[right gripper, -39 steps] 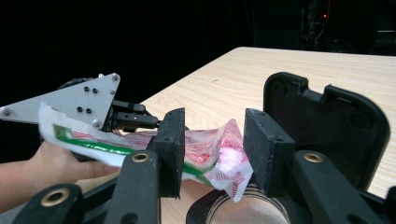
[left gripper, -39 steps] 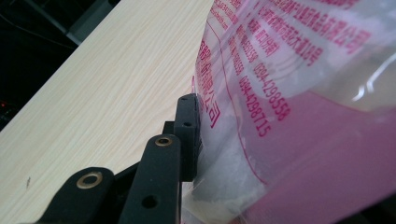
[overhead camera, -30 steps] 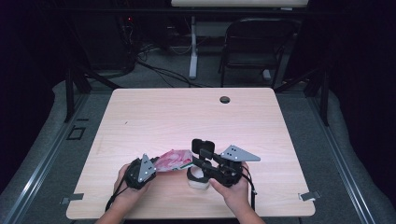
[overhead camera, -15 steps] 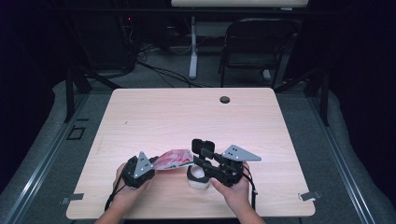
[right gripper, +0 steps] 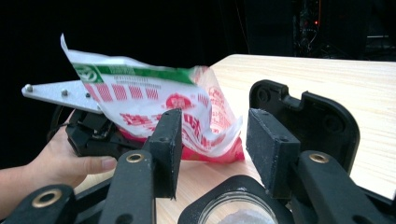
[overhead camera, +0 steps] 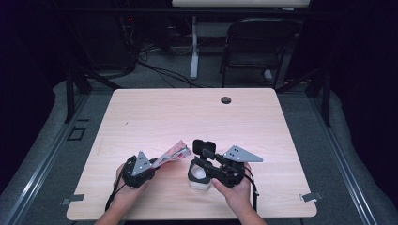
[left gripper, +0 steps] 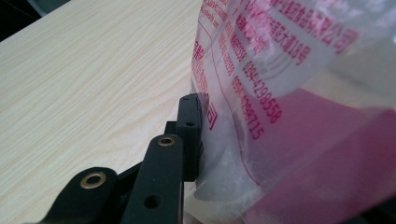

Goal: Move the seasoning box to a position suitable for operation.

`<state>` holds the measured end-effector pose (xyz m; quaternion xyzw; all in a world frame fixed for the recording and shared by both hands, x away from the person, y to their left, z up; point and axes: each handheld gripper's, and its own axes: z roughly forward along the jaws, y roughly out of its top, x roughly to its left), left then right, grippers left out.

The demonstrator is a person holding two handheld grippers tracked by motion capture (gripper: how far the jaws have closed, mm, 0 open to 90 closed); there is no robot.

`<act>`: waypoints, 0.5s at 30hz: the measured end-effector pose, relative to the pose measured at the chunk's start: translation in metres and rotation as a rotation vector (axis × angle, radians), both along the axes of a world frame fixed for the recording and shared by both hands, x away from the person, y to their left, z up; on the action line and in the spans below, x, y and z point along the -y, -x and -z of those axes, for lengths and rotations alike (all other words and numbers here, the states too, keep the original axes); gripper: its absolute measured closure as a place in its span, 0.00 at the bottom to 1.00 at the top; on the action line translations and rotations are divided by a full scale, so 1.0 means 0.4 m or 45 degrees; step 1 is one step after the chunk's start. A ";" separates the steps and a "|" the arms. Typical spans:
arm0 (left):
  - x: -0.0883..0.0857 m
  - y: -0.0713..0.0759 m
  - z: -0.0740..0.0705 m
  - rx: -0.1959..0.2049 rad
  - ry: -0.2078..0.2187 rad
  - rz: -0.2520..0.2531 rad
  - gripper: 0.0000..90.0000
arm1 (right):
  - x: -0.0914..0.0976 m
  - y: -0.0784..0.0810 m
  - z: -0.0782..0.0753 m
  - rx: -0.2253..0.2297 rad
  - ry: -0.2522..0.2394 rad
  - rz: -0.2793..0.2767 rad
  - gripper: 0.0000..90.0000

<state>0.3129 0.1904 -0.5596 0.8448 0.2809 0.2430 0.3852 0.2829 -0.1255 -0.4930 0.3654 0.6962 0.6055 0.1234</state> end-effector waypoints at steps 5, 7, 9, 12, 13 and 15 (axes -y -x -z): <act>-0.006 -0.007 0.004 -0.034 0.027 -0.012 0.85 | -0.004 -0.001 0.004 -0.008 0.008 -0.004 0.62; -0.011 -0.011 0.008 -0.058 0.044 -0.025 0.85 | -0.005 -0.002 0.007 -0.012 0.022 -0.005 0.62; -0.017 -0.015 0.011 -0.077 0.065 -0.038 0.85 | -0.007 -0.003 0.009 -0.015 0.023 -0.002 0.62; -0.031 -0.024 0.014 -0.118 0.116 -0.069 0.85 | -0.006 -0.005 0.012 -0.028 0.035 0.002 0.62; -0.037 -0.027 0.014 -0.136 0.130 -0.077 0.85 | -0.006 -0.004 0.012 -0.027 0.037 0.003 0.62; -0.047 -0.032 0.018 -0.162 0.178 -0.105 0.85 | -0.006 -0.004 0.012 -0.025 0.032 0.001 0.62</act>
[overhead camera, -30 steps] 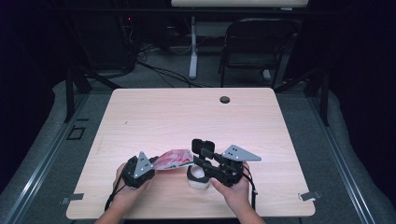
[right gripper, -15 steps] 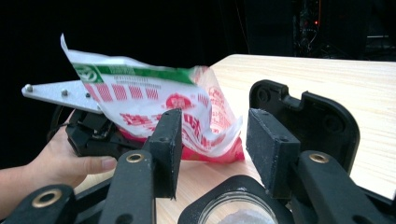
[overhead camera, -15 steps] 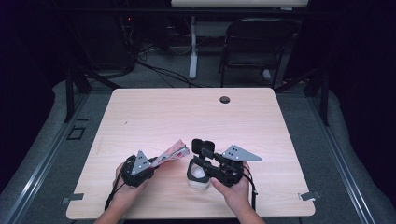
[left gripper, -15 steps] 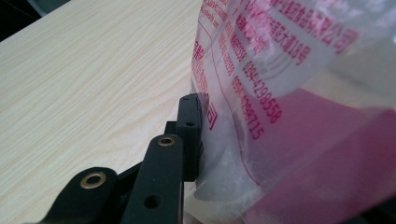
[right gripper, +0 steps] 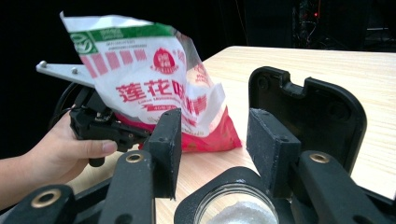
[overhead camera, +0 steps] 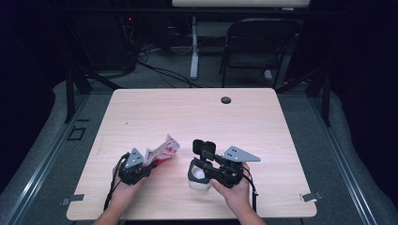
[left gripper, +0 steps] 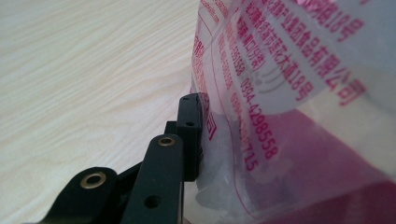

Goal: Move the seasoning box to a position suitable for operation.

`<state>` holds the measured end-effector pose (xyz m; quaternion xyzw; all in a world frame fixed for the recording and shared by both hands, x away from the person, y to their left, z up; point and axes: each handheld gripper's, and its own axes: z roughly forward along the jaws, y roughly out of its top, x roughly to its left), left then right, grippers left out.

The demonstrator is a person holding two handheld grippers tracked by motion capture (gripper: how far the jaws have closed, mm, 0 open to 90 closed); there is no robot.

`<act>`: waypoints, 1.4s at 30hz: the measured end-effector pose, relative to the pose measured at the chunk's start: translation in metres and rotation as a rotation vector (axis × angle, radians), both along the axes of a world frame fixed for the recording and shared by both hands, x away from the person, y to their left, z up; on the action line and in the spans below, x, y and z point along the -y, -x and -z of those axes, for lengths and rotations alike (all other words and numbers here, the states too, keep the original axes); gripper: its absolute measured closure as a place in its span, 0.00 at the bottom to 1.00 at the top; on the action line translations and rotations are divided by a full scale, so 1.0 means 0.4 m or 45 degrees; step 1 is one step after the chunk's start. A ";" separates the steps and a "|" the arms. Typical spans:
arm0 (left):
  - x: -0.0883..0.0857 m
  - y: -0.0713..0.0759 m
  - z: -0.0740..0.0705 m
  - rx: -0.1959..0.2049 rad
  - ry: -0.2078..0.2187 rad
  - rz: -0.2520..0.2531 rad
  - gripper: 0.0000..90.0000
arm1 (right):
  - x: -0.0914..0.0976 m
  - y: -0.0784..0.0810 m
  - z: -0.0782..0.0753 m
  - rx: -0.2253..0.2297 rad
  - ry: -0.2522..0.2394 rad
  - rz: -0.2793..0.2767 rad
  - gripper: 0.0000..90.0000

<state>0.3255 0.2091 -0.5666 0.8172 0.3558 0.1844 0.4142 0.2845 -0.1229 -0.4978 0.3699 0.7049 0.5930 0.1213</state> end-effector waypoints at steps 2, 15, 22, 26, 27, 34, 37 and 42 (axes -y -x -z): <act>-0.015 -0.007 0.003 -0.034 0.043 -0.029 0.85 | -0.001 0.000 0.001 0.001 0.003 -0.003 0.62; -0.061 -0.023 0.025 -0.169 0.180 -0.158 0.82 | -0.004 0.000 0.005 -0.004 0.007 -0.005 0.62; -0.075 -0.021 0.024 -0.158 0.210 -0.199 0.68 | -0.005 -0.001 0.008 -0.008 0.011 -0.007 0.62; -0.083 -0.016 0.017 -0.136 0.213 -0.207 0.63 | -0.004 -0.001 0.009 -0.008 0.009 -0.004 0.62; -0.086 -0.014 0.014 -0.128 0.219 -0.207 0.62 | -0.004 -0.001 0.009 -0.009 0.010 -0.003 0.62; -0.088 0.006 -0.022 -0.052 0.217 -0.184 0.58 | -0.004 -0.002 0.011 -0.012 0.009 -0.002 0.62; -0.083 0.015 -0.041 -0.034 0.195 -0.153 0.63 | -0.003 -0.002 0.011 -0.014 0.017 -0.005 0.62; -0.077 0.027 -0.060 0.020 0.153 -0.136 0.75 | 0.000 -0.004 0.011 -0.017 0.021 -0.002 0.62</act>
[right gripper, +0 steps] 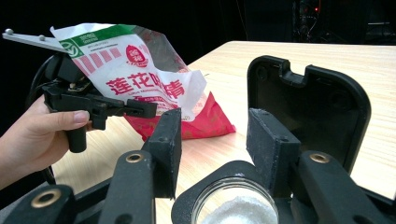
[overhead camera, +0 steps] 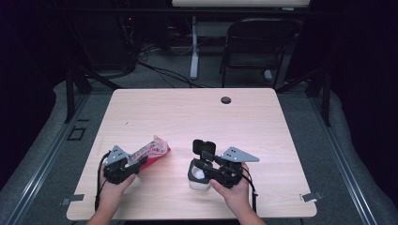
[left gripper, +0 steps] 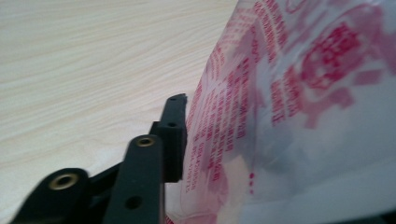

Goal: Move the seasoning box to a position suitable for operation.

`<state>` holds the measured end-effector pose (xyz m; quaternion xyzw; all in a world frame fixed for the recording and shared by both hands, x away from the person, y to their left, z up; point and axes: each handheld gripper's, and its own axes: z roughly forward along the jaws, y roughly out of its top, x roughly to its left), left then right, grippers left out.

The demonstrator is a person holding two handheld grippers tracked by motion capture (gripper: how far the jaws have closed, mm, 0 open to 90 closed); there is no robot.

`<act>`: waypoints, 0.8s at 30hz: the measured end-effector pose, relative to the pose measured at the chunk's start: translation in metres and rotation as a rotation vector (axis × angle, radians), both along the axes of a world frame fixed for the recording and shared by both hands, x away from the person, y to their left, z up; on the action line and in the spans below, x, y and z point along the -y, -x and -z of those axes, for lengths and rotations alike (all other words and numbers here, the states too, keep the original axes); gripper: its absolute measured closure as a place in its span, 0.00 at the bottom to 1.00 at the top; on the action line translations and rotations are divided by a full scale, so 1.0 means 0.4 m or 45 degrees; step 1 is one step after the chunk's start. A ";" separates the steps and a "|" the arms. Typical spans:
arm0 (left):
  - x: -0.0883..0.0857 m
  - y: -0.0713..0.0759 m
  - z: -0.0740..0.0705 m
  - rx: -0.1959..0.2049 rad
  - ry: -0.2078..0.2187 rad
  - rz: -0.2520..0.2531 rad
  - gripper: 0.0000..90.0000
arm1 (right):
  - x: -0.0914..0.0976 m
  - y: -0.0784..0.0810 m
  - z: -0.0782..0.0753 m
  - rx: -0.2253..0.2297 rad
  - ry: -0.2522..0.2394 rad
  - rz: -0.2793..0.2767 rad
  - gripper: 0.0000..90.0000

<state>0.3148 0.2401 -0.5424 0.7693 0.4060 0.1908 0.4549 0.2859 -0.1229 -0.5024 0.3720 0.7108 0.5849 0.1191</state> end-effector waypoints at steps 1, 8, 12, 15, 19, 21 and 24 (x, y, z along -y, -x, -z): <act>-0.001 0.002 -0.003 0.016 -0.004 -0.010 0.79 | 0.000 0.000 0.000 -0.001 -0.002 0.000 0.62; -0.021 0.001 -0.005 0.034 0.019 -0.065 0.97 | 0.000 -0.001 0.001 -0.002 -0.005 -0.002 0.62; -0.031 -0.001 -0.003 0.047 0.048 -0.102 1.00 | -0.003 0.000 0.002 -0.004 -0.008 -0.004 0.62; -0.037 -0.002 -0.006 0.050 0.034 -0.109 1.00 | -0.004 -0.001 0.004 -0.006 -0.011 -0.005 0.62; -0.050 -0.002 -0.011 0.061 0.049 -0.153 1.00 | -0.002 -0.002 0.004 -0.007 0.002 -0.005 0.62; -0.056 -0.001 -0.013 0.074 0.030 -0.186 1.00 | -0.002 -0.002 0.005 -0.009 -0.006 -0.002 0.62; -0.069 0.002 -0.020 0.091 -0.005 -0.246 1.00 | -0.002 -0.002 0.005 -0.007 -0.004 0.000 0.62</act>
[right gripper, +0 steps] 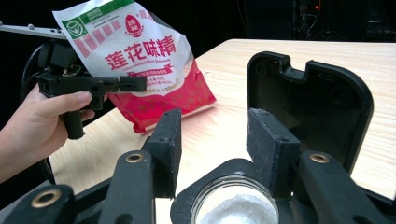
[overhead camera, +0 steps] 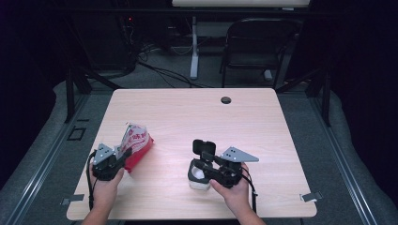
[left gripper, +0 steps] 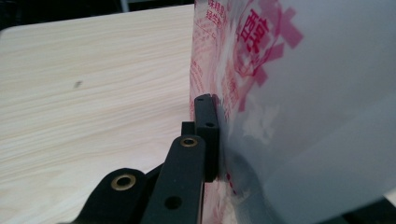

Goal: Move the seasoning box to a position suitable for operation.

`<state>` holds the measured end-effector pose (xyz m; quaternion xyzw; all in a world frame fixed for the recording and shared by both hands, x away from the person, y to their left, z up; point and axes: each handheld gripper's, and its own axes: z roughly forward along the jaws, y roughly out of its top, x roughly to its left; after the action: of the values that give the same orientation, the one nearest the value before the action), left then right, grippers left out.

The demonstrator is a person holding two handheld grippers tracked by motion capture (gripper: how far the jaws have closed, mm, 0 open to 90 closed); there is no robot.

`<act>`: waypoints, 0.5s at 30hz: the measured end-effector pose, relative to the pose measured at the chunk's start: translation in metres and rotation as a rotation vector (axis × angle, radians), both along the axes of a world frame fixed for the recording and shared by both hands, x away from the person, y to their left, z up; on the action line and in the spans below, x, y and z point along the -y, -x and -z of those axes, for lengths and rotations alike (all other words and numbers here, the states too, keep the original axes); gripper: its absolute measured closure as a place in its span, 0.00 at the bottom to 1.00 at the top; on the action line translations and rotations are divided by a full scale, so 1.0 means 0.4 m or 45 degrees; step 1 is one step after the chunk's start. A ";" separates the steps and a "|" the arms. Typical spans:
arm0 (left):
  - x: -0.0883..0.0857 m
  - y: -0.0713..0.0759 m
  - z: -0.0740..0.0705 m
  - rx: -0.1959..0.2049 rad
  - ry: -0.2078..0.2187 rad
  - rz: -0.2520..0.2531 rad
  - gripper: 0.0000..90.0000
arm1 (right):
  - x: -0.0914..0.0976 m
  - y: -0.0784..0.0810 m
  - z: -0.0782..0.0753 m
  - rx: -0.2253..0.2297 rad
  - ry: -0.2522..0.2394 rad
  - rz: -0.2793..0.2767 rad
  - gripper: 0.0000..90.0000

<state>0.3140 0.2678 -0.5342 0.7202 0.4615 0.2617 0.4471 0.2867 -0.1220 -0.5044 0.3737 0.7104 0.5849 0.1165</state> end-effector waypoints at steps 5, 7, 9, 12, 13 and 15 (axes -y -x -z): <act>-0.026 0.005 -0.007 0.038 -0.077 -0.130 1.00 | 0.000 0.000 0.000 0.000 -0.005 0.002 0.62; -0.040 0.005 -0.006 0.033 -0.082 -0.184 1.00 | 0.000 0.000 0.000 0.000 -0.010 0.002 0.62; -0.053 0.002 -0.003 0.028 -0.099 -0.221 1.00 | 0.000 0.000 0.000 0.001 -0.007 0.001 0.62; -0.064 -0.002 0.005 0.011 -0.117 -0.232 1.00 | 0.001 -0.001 0.000 0.002 -0.005 0.003 0.62; -0.062 -0.003 0.007 0.001 -0.120 -0.227 1.00 | 0.001 -0.002 0.000 0.002 -0.002 0.003 0.62; -0.052 -0.003 0.007 0.019 -0.138 -0.203 0.95 | 0.003 -0.002 0.000 0.004 -0.002 0.007 0.62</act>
<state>0.3150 0.2885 -0.5369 0.7022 0.4992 0.3265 0.3886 0.2875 -0.1231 -0.5043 0.3750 0.7086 0.5857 0.1189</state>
